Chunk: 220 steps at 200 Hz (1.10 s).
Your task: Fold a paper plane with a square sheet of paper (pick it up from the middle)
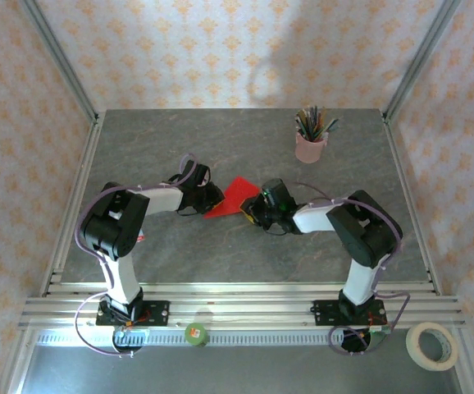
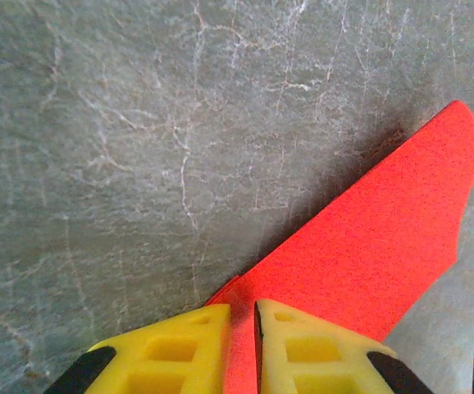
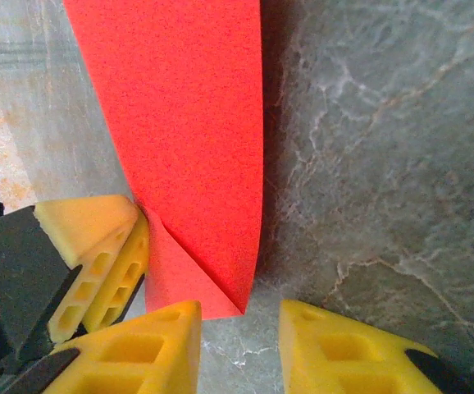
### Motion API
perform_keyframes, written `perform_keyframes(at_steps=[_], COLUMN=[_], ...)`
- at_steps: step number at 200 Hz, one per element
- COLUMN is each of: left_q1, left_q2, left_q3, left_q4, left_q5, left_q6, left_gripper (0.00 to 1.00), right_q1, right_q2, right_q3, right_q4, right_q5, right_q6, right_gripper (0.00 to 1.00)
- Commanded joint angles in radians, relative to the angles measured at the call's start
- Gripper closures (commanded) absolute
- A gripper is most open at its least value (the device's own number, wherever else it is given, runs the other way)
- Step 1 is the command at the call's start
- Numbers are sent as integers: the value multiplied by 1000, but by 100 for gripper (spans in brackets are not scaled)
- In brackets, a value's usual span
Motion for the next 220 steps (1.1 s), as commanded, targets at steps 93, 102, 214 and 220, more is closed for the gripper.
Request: perform_keyframes(at_steps=[93, 102, 214, 220], left_q1=[13, 12, 13, 13], left_q2=[11, 10, -5, -6], left_q3=[-25, -26, -26, -25], left_q4=[-18, -19, -20, -20], left_q5=[8, 8, 7, 7], left_q6=[-6, -6, 1, 2], left_gripper=[79, 79, 79, 79], right_q1=[6, 6, 5, 5], right_q2=[51, 51, 56, 59], right_q3=[19, 15, -28, -28], right_q4=[130, 146, 238, 238], right_q5=[-30, -28, -6, -7], right_q6=[80, 89, 182, 184], right_gripper=[76, 77, 85, 86])
